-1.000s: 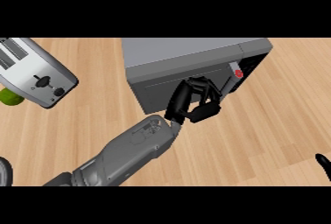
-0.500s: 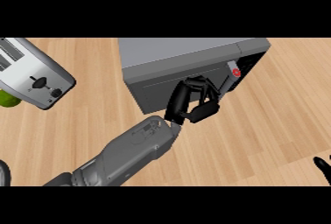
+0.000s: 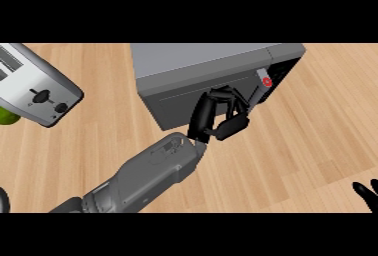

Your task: Pick up the milk, place it into the microwave and close the microwave

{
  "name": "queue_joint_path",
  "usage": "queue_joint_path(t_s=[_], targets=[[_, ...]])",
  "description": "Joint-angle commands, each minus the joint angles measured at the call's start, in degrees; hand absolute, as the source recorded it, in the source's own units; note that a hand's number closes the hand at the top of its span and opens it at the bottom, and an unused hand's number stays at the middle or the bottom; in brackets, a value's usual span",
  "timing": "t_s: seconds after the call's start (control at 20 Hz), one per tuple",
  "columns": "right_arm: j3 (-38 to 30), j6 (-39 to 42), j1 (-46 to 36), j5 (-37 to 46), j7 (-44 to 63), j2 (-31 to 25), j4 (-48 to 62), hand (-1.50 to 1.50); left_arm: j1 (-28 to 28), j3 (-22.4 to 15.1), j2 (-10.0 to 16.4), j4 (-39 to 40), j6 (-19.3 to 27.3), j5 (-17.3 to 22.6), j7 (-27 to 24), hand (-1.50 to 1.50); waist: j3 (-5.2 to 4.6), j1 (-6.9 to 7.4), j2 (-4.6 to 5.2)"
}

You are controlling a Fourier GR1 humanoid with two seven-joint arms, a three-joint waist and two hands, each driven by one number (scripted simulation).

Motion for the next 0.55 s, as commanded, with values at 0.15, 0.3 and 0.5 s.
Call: queue_joint_path(t_s=[0.15, 0.3, 0.5], targets=[[0.5, 0.4, -0.4, -1.3, 0.9, -0.9, -1.0, -1.5, -4.0, 3.6, 0.0, 6.4, 0.5, 2.9, 0.0, 1.5, -0.07, -0.83, 1.14], [0.5, 0.5, -0.2, -1.2, 0.7, -0.8, -1.4, -1.5, -3.9, 2.8, 0.0, 7.4, 0.6, 2.7, -1.1, 1.5, -0.02, -1.38, 1.06], [1.3, 0.6, -0.6, -1.3, 0.7, -0.8, -1.4, -1.5, -4.2, 2.6, 0.0, 7.3, 0.5, 3.9, -1.6, 1.5, -0.02, -1.41, 1.0]])
